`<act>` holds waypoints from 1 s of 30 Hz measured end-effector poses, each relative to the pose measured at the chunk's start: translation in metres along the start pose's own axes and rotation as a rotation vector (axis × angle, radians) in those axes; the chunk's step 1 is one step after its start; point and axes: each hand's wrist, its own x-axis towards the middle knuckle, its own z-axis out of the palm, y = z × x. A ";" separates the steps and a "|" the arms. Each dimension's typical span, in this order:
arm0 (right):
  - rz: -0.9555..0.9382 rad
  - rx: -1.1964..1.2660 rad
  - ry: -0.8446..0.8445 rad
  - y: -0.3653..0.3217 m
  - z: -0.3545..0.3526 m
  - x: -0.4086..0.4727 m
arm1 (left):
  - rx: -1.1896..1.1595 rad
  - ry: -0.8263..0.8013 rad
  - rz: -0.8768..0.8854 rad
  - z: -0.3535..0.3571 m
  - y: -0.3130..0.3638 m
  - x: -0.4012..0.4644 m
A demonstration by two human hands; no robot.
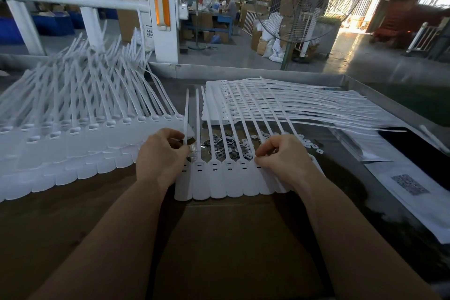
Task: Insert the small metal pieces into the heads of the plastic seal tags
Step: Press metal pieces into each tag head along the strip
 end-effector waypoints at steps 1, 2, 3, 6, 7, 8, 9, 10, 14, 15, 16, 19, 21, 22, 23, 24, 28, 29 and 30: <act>0.003 0.003 -0.003 -0.001 0.000 0.000 | -0.003 -0.002 0.000 0.000 0.000 0.000; 0.010 0.006 -0.007 -0.002 0.000 0.000 | -0.005 -0.005 -0.001 0.000 0.000 0.000; 0.022 0.009 -0.012 -0.002 0.000 0.001 | -0.003 -0.007 -0.001 0.000 0.000 0.000; 0.064 0.011 -0.026 -0.004 0.001 0.003 | 0.004 -0.006 0.001 -0.002 -0.001 -0.001; 0.070 0.014 -0.028 -0.004 0.001 0.004 | 0.005 -0.005 0.001 -0.002 -0.001 -0.001; 0.070 0.020 -0.027 -0.003 0.001 0.004 | 0.007 -0.002 -0.001 -0.002 -0.001 -0.001; 0.064 0.029 -0.022 -0.002 0.002 0.003 | 0.009 0.000 -0.002 -0.002 -0.001 -0.001; 0.049 0.036 -0.010 0.000 0.002 0.002 | 0.010 0.001 -0.003 -0.001 0.000 -0.001; -0.018 0.131 0.116 0.007 0.003 -0.002 | 0.004 -0.003 -0.010 -0.001 0.001 -0.002; -0.017 0.180 0.188 0.009 0.002 -0.001 | 0.000 -0.004 -0.012 -0.002 0.001 -0.002; -0.013 0.208 0.270 0.011 -0.001 0.000 | -0.003 -0.003 -0.013 -0.001 0.001 -0.002; 0.021 0.098 0.438 0.018 -0.008 0.005 | -0.017 -0.004 -0.019 -0.002 0.001 -0.002; 0.051 -0.006 0.453 0.022 -0.010 0.008 | -0.021 -0.009 -0.018 -0.002 0.001 -0.002; 0.050 -0.051 0.444 0.024 -0.009 0.008 | -0.022 -0.010 -0.018 -0.002 0.001 -0.002; 0.038 -0.100 0.433 0.025 -0.008 0.008 | -0.023 -0.010 -0.019 -0.002 0.002 -0.002; 0.021 -0.152 0.422 0.026 -0.007 0.009 | -0.023 -0.010 -0.018 -0.002 0.002 -0.002; -0.049 -0.256 0.398 0.025 -0.004 0.008 | -0.019 -0.007 -0.013 -0.003 0.001 -0.003; -0.058 -0.261 0.388 0.024 -0.003 0.008 | -0.016 -0.005 -0.011 -0.003 0.001 -0.003; -0.063 -0.277 0.371 0.023 -0.003 0.008 | -0.013 -0.004 -0.008 -0.002 0.000 -0.003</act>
